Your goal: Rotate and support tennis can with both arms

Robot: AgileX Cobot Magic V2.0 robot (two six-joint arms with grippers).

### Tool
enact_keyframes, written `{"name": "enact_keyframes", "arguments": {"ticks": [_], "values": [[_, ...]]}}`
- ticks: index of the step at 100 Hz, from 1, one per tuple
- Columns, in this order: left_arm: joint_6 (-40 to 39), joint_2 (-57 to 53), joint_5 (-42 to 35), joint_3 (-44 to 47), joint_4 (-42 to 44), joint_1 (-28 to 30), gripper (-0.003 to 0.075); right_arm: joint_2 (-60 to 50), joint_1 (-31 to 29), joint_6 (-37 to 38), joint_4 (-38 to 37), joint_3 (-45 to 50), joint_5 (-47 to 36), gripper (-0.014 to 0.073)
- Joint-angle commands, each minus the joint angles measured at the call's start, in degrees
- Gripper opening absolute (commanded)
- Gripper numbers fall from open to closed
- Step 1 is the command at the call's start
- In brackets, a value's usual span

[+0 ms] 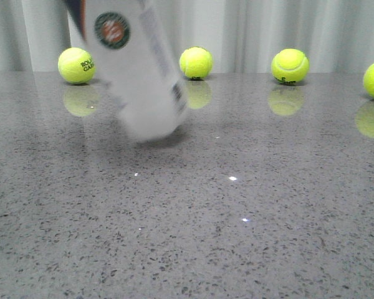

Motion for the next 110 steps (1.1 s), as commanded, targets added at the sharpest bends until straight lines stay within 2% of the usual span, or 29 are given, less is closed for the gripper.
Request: {"name": "enact_keyframes", "arguments": {"ticks": [1, 7, 25, 40, 64, 110], "values": [[-0.4, -1.6, 1.1, -1.9, -1.2, 0.1, 0.0418, 0.3, -0.1, -0.6, -0.4, -1.6, -4.3, -0.0060], [-1.7, -1.6, 0.8, -1.9, -1.2, 0.1, 0.0458, 0.3, -0.1, -0.6, -0.4, -1.6, -4.3, -0.0060], [-2.5, -1.6, -0.4, -2.5, -1.7, 0.1, 0.0456, 0.3, -0.1, -0.6, -0.4, -1.6, -4.3, -0.0060], [-2.5, -1.6, -3.9, -2.9, -6.7, 0.1, 0.0456, 0.3, -0.1, -0.6, -0.4, -1.6, -4.3, -0.0060], [-2.5, -1.6, -10.0, -3.1, -7.6, 0.1, 0.0456, 0.3, -0.1, -0.6, -0.4, -1.6, -4.3, -0.0060], [-2.4, -1.6, -13.4, -3.1, -8.7, 0.2, 0.0455, 0.3, -0.1, -0.6, -0.4, -1.6, -4.3, -0.0060]]}}
